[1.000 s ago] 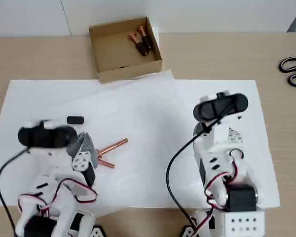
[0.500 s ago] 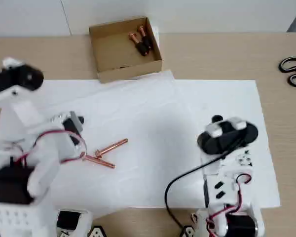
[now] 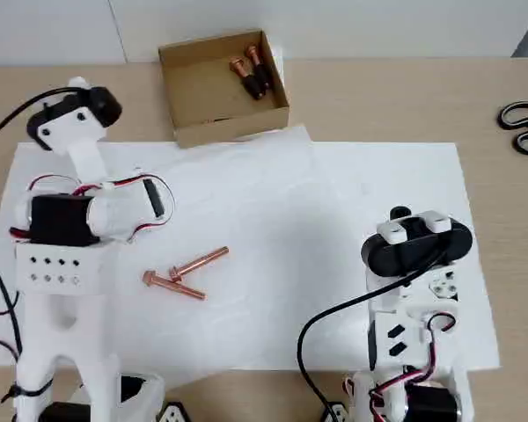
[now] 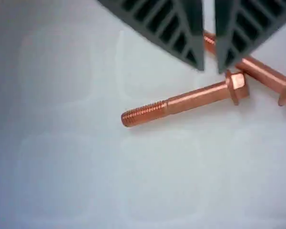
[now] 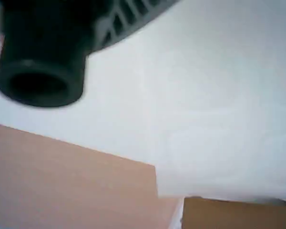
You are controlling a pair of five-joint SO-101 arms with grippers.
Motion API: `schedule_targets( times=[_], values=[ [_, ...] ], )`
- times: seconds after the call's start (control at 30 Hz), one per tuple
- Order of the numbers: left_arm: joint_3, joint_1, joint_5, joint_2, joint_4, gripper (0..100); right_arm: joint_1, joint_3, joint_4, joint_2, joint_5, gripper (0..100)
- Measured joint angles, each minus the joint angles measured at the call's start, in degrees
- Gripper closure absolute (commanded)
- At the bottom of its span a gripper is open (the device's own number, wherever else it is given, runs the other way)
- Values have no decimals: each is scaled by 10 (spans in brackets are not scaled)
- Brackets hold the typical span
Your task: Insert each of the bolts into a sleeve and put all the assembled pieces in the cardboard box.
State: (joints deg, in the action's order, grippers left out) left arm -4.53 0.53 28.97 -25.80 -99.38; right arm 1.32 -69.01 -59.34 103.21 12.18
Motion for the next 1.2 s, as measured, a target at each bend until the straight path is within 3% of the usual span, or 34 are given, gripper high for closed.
schedule_targets(
  times=[0.43,0.87,1.2],
  values=[
    [0,-5,-328,200,0,990,0,0,-1,0,23,994],
    [0,-8,-552,301,3,990,0,0,-1,0,23,994],
    [0,85,-578,301,4,900,0,0,-1,0,23,994]
  ],
)
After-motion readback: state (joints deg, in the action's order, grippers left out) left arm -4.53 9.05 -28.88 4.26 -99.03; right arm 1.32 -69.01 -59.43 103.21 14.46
